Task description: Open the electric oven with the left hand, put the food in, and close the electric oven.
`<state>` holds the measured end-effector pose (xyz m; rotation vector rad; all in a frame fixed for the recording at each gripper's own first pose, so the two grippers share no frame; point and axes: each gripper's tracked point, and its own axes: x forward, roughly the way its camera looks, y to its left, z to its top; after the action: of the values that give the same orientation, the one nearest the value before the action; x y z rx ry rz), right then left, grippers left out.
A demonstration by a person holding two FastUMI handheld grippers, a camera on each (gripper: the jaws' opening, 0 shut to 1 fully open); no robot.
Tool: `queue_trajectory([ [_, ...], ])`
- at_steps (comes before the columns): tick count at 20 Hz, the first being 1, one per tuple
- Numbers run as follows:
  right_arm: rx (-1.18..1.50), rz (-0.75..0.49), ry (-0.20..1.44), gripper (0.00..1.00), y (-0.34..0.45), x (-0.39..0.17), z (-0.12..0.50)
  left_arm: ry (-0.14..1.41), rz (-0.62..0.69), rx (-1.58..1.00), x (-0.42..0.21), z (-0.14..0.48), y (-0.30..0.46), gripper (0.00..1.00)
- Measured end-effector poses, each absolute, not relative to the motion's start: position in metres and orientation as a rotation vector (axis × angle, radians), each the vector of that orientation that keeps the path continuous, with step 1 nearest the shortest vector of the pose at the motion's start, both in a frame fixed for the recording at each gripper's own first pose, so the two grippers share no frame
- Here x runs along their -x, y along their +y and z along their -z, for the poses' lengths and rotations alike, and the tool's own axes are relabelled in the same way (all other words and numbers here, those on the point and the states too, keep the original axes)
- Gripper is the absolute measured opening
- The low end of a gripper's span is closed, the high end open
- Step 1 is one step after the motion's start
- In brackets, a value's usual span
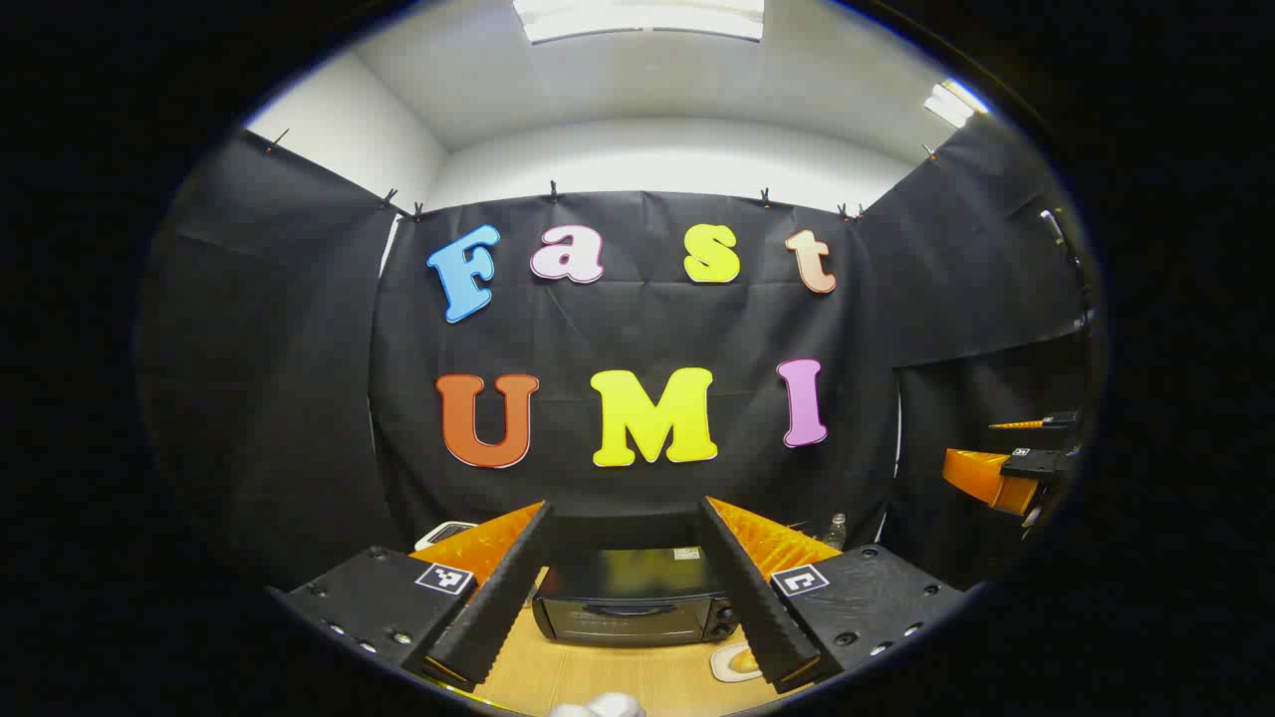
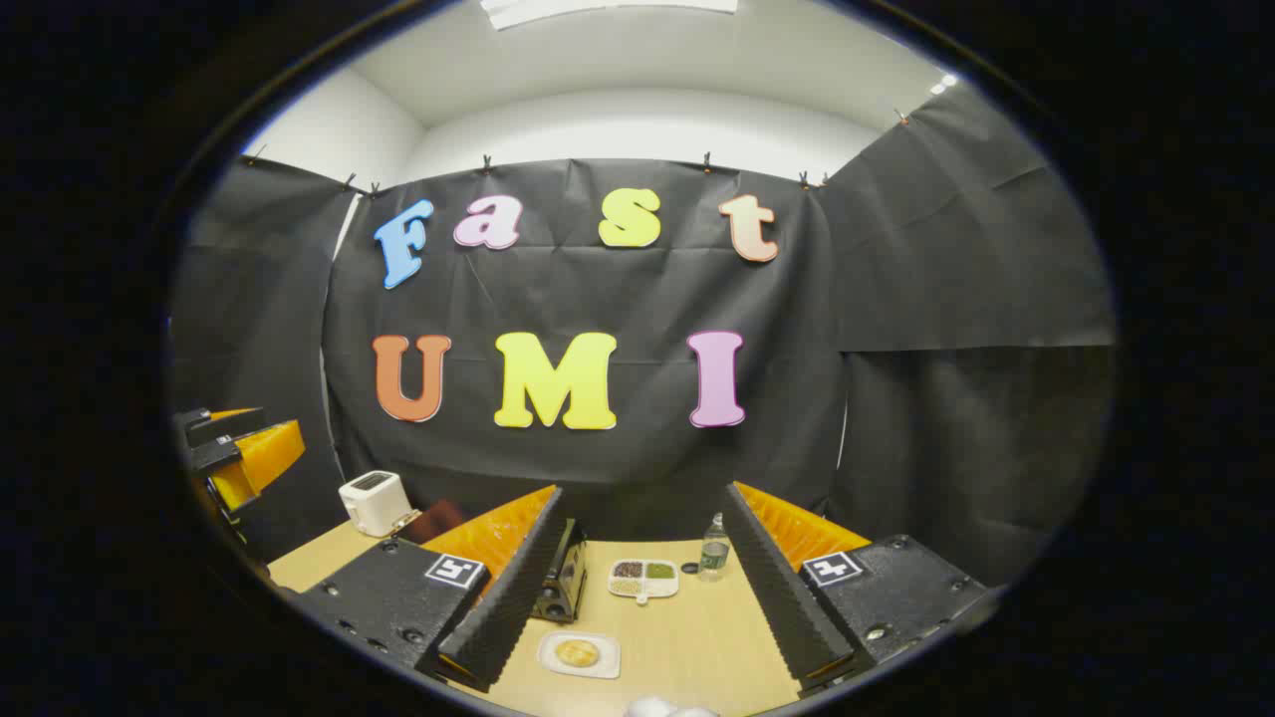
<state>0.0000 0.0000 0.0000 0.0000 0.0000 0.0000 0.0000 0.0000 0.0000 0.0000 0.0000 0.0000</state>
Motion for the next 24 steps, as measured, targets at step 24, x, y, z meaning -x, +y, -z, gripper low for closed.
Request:
queue_trajectory([
  [24,0.005,0.024,-0.007,0.97,-0.024,-0.012,0.011,0.057,-0.016,-0.002,-0.051,0.085,0.003,0.93],
])
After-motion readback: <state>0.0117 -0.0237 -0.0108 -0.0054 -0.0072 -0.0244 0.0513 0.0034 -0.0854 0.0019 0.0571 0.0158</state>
